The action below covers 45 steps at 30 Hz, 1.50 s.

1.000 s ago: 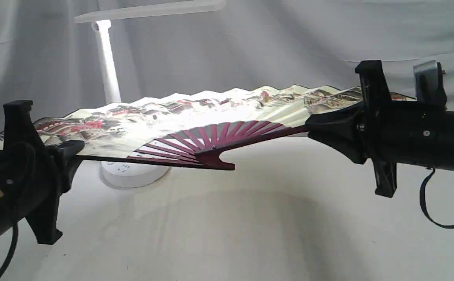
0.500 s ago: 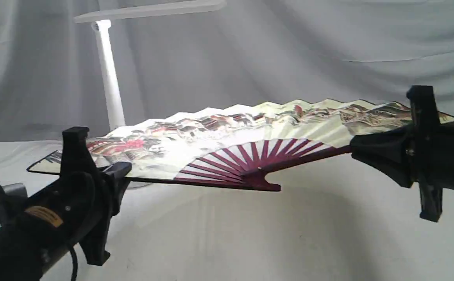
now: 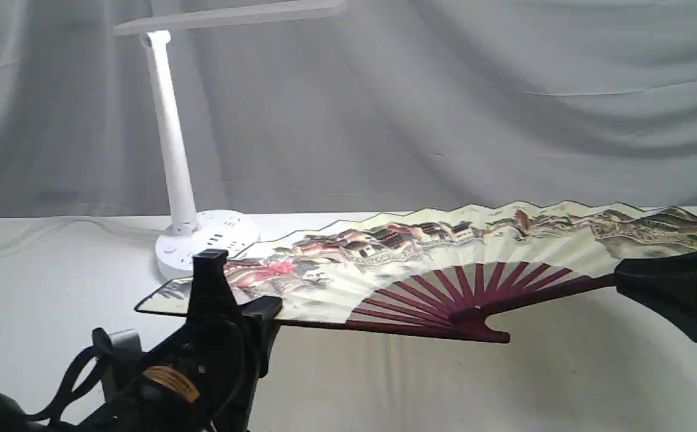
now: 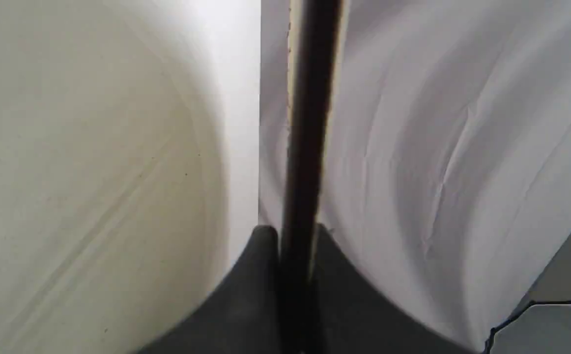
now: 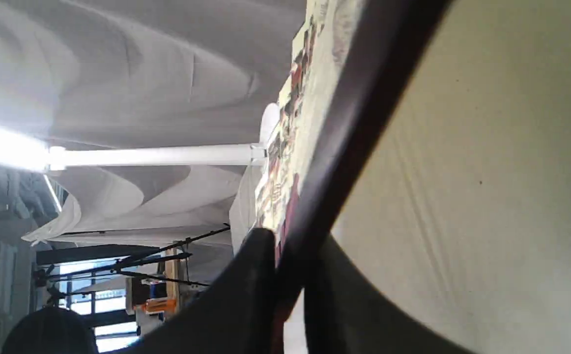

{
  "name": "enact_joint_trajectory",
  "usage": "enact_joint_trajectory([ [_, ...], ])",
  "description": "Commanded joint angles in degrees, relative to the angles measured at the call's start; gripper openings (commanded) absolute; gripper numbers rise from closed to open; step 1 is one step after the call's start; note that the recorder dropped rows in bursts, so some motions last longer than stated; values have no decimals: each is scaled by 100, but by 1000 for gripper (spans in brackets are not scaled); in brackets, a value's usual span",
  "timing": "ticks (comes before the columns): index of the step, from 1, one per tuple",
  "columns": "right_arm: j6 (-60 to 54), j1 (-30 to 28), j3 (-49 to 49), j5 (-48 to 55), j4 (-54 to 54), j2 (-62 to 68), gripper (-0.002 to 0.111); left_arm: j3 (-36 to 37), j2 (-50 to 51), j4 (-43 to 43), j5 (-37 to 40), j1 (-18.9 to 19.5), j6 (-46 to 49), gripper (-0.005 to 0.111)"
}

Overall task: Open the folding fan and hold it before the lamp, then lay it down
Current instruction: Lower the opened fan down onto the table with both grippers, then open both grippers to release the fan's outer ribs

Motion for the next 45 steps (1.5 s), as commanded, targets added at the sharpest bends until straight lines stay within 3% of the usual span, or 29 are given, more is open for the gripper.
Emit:
enact_joint_trajectory([
  [1, -219, -125, 9, -287, 82, 241, 0, -26, 85, -401, -279, 25, -108, 0],
  [12, -502, -114, 9, -388, 103, 883, 0, -26, 175, -766, 318, 36, 70, 0],
  [27, -540, -114, 9, -464, 73, 1170, 0, -26, 281, -747, 349, 36, 40, 4],
  [31, -543, -114, 9, -491, 113, 1170, 12, -26, 281, -814, 349, 36, 40, 8],
  [36, -553, -114, 9, -594, 116, 1170, 27, -26, 281, -919, 349, 36, 52, 19],
  [40, -566, -114, 9, -605, 116, 1170, 29, -26, 281, -919, 349, 36, 84, 30],
  [45, -580, -114, 9, -594, -12, 1170, 29, -26, 281, -944, 349, 36, 293, 55],
])
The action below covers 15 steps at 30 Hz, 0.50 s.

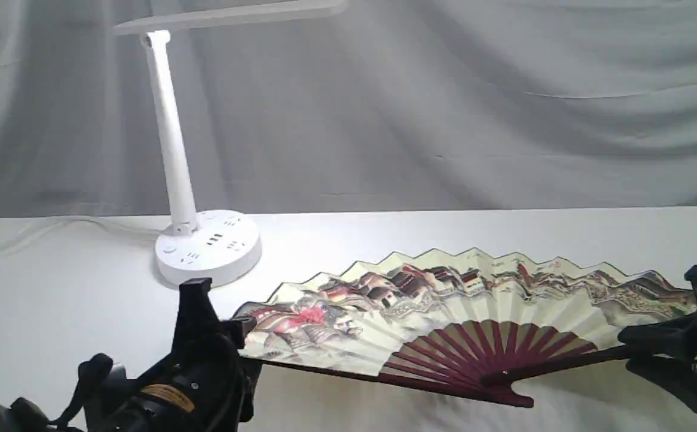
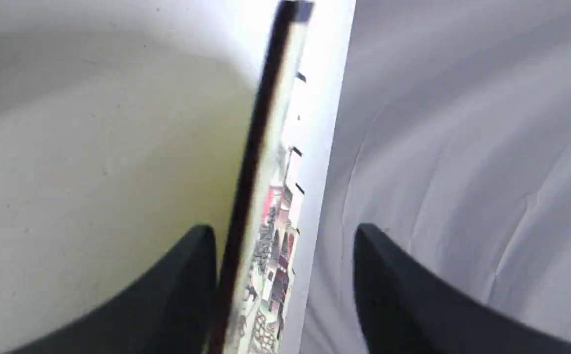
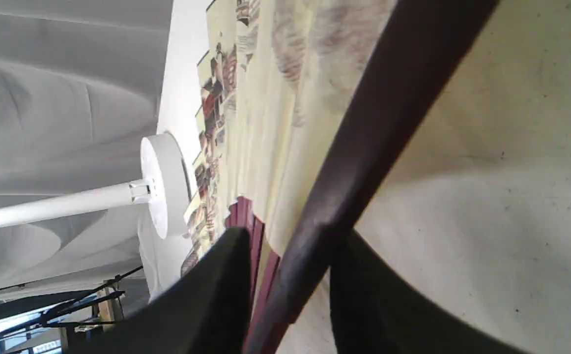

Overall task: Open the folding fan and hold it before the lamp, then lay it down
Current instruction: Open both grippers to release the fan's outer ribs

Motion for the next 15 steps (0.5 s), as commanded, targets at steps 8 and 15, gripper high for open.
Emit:
enact_joint_trajectory([
  [8, -105, -45, -2, -18, -465, 9, 49, 0, -44, -48, 50, 21, 797, 53],
  [15, -105, -45, -23, -29, -460, 9, 60, 0, -478, -48, 1393, 280, 1017, 53],
])
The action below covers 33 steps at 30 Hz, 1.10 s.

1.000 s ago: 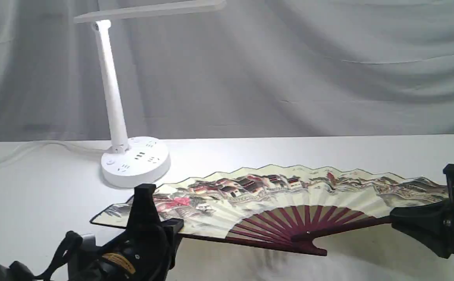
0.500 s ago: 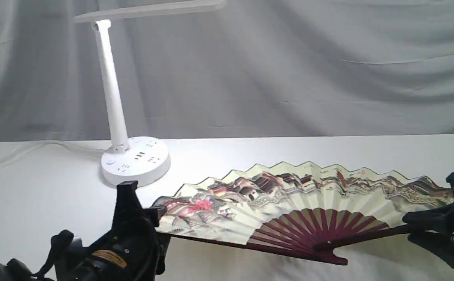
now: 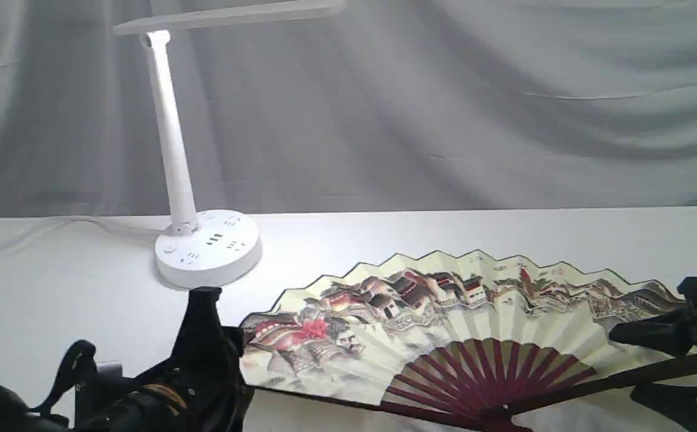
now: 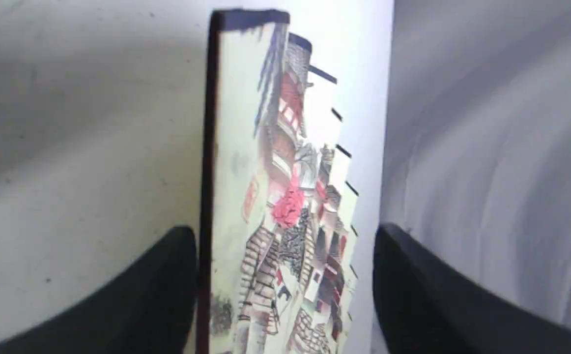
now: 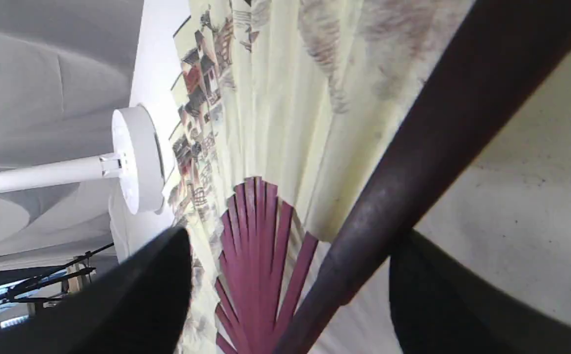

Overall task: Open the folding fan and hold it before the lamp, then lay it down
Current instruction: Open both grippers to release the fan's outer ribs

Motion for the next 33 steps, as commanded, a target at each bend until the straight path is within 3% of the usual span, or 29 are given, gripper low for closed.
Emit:
enact_joint_trajectory([
  [1, -82, -45, -48, 30, -56, -12, 60, 0, -315, -20, 594, 182, 429, 53],
  [7, 298, -45, -391, -157, -821, -225, 60, 0, -765, -6, 883, 497, 1364, 59],
  [11, 1223, -45, -563, -559, -1682, -507, 60, 0, -1031, -6, 1650, 665, 1426, 66],
  [21, 2544, -45, -793, -1076, -3375, -1304, 60, 0, -1473, 104, 2334, 809, 1563, 65],
  [27, 2387, 196, -793, -770, -3725, -1438, 59, -67, -1507, 1264, 3658, 1065, 1563, 64],
  [33, 2375, 955, -793, -936, -4500, -1444, 55, -772, -1507, 2080, 5563, 1350, 2088, 64],
])
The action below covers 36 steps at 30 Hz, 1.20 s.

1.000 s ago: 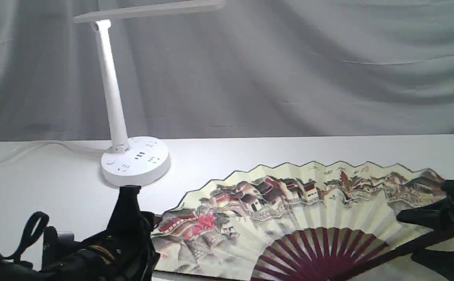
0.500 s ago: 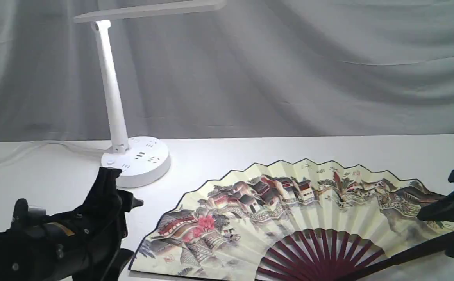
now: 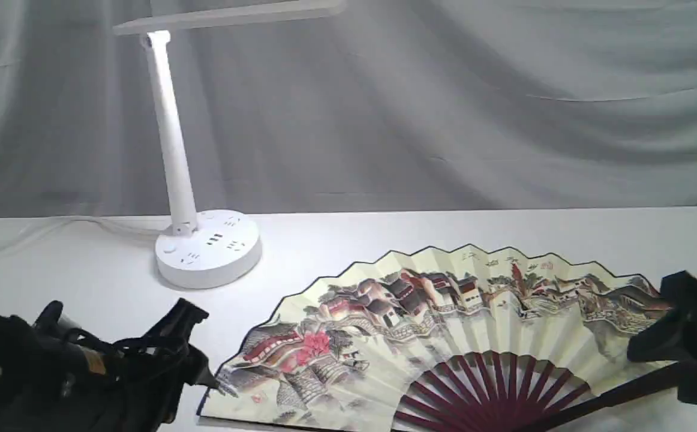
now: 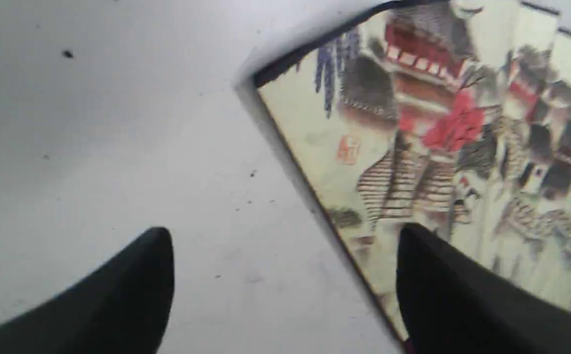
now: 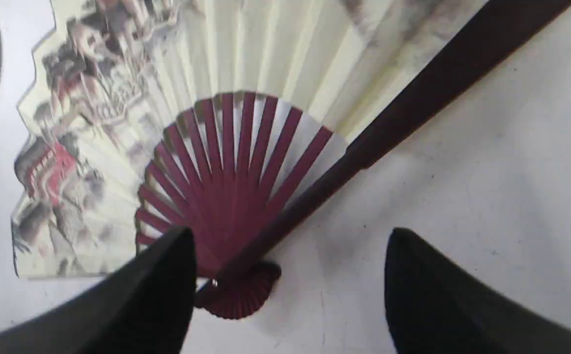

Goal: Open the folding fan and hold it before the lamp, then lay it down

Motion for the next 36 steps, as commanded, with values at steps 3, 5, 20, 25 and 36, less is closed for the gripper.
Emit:
enact_joint_trajectory([
  [3, -56, 675, -25, -169, -922, -51, 53, -763, -56, 310, 1537, 148, 1444, 64],
  [5, -34, 903, -25, -223, -1095, -51, 51, -1061, -56, 538, 2069, 148, 1829, 64],
  [20, 2618, 2236, -937, 415, -3863, -60, 38, -2219, -45, 2046, 4288, 148, 4250, 0],
  [25, 2734, 2246, -1447, 622, -3971, -60, 35, -2219, -33, 2007, 4169, 492, 5007, 0],
  [36, 2994, 1969, -1524, 383, -4546, -60, 29, -2219, -23, 1682, 4172, 2170, 5030, 0],
])
